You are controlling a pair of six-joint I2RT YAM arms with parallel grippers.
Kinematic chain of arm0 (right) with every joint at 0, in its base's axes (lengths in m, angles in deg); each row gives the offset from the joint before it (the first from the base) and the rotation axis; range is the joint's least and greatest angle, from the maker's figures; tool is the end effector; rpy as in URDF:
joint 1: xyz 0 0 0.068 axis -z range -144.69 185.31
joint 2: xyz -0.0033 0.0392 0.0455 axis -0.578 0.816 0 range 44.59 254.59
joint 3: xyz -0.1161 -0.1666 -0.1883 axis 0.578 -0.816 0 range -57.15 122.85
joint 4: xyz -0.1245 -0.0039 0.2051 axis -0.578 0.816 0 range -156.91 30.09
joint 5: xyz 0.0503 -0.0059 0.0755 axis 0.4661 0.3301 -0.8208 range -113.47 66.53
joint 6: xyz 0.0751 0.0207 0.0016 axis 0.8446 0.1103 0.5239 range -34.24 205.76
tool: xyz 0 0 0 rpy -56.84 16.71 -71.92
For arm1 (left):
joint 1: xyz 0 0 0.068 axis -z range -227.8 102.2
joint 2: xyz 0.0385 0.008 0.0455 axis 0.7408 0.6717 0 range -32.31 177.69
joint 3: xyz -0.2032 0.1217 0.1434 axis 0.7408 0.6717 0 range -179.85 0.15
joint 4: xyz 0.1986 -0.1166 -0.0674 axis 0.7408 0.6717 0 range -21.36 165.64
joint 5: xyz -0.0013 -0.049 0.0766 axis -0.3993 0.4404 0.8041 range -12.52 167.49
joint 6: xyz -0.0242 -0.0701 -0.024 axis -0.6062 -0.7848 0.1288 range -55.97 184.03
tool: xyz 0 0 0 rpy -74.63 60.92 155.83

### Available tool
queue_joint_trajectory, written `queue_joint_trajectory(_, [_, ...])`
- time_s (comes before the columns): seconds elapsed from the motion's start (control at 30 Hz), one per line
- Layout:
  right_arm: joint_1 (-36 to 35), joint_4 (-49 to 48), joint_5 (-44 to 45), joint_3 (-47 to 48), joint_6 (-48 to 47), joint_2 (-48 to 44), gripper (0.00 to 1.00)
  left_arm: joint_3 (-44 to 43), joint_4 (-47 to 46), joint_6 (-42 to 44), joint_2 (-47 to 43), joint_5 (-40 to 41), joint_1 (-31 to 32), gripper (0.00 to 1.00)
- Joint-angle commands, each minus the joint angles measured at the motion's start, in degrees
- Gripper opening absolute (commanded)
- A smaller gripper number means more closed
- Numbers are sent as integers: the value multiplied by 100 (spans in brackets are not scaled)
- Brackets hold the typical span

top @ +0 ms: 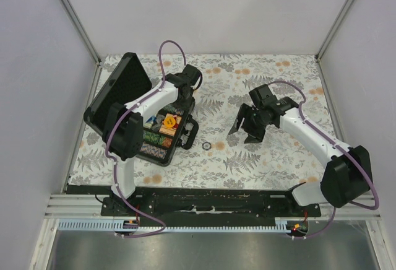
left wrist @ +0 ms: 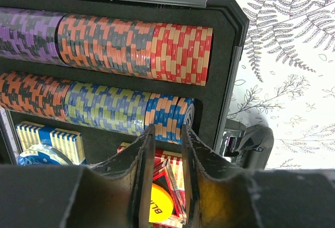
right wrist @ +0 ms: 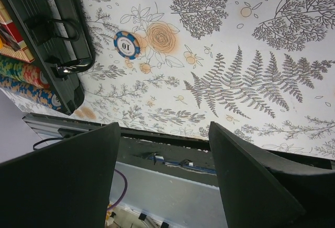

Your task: Pack up texas hold em set

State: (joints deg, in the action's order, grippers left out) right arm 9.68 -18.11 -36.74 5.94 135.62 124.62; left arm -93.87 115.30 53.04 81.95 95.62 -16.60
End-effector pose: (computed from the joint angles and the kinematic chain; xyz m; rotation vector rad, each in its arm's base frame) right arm 0.2281 0.1263 0.2438 0.5336 2.8287 0.6434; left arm 0.3640 -0.1962 0.2111 0.3798 2.6219 0.1996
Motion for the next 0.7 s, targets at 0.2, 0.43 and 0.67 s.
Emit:
queue_joint_trajectory(0.2, [-74,-371,-53,502,-512,601,79,-3,2,158,-597,-20,-53,45])
queue_joint_trajectory(0.43, [-969,-213,738,1292,-1128,1725,78,41,-200,-518,-1536,-775,-53,49])
queue_joint_trajectory(0.67, [-1796,130,1441,2110,-1418,2797,81,822,-754,-1072,-2819,-838,-61,56])
